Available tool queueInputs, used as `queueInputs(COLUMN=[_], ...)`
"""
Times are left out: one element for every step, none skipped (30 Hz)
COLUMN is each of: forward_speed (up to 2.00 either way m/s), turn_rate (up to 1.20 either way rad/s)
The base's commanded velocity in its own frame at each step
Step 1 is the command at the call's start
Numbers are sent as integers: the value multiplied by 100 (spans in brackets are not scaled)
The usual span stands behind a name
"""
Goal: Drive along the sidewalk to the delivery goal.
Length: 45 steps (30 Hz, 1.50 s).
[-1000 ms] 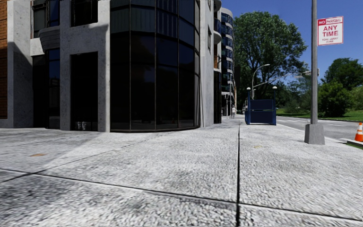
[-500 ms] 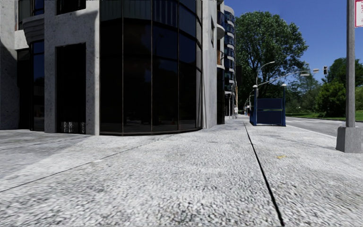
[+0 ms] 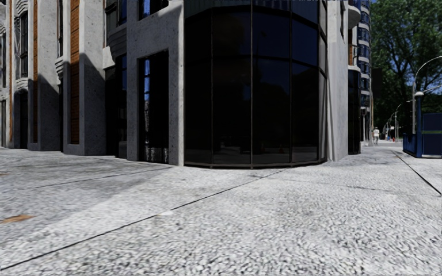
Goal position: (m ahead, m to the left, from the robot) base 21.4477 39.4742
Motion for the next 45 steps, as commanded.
queueInputs(forward_speed=[200,200,200,200,200,200,200,200,200,200,200,200,200,200,200,200,200,200,200,200,200,200,200,200,200,200,200,200,200,200,200,200,200,200,200,200,200,200,200,200,200,200,200,200,200], turn_rate=[80,80,80,80,80,80,80,80,80,80,80,80,80,80,80,80,80,80,80,80,80,80,80,80,80,76,59,33,33,12,5,1,0,0,0,0,0,0,0,1,22,53,94,94,120])
